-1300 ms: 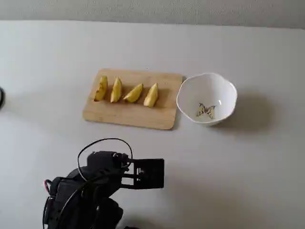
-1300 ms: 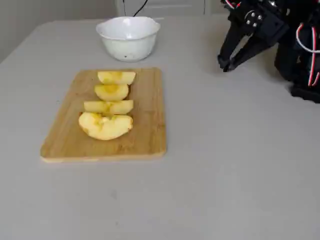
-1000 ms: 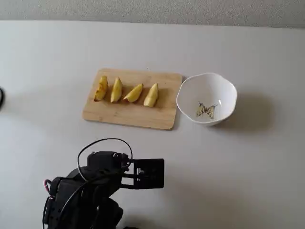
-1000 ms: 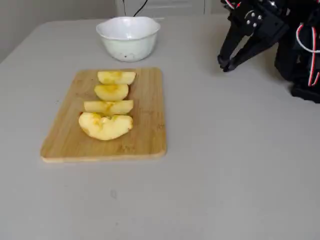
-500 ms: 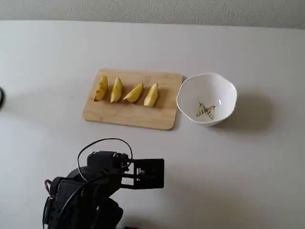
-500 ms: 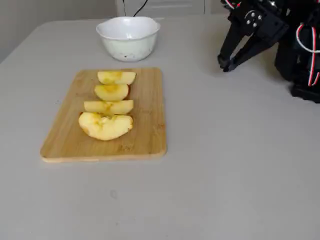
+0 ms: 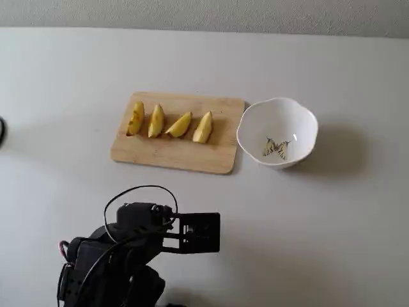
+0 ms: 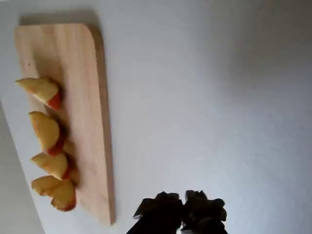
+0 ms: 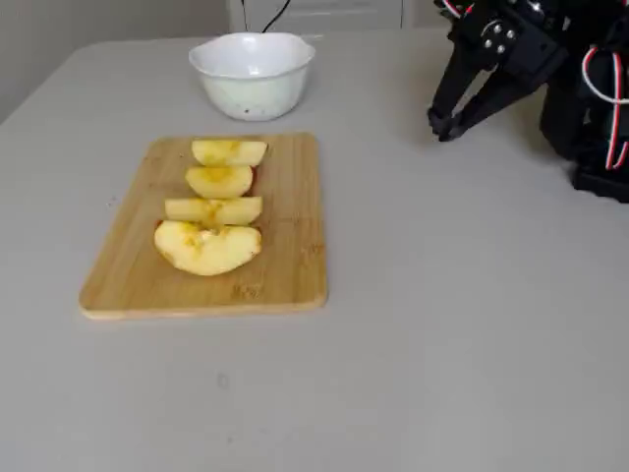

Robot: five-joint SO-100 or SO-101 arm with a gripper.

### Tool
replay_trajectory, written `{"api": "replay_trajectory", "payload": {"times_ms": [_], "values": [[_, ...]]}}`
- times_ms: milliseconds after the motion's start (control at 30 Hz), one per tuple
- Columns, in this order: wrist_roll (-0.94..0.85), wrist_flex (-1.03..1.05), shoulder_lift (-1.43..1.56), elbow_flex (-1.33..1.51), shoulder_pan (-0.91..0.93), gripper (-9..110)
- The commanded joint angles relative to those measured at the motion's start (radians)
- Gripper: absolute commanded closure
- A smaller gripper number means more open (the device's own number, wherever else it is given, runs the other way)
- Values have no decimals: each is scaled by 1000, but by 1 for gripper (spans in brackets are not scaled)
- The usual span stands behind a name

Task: Pick up the rightmost apple slice from the cutting board and place it into the bowl

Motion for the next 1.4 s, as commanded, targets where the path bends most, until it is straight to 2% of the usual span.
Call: {"api": "replay_trajectory", "payload": {"times_ms": [0,400,800,833,867,1033,1133,1233,1367], "values": [[2,18,3,2,8,101],[-63,18,5,2,-117,101],[-67,-6,6,6,-143,101],[-138,-46,6,14,-166,101],[-314,-83,8,29,-186,101],[-739,-61,8,2,-175,101],[-804,-29,6,-97,-104,101],[-861,-101,-43,-195,-54,101],[-1000,-179,-643,-531,-14,92]]}}
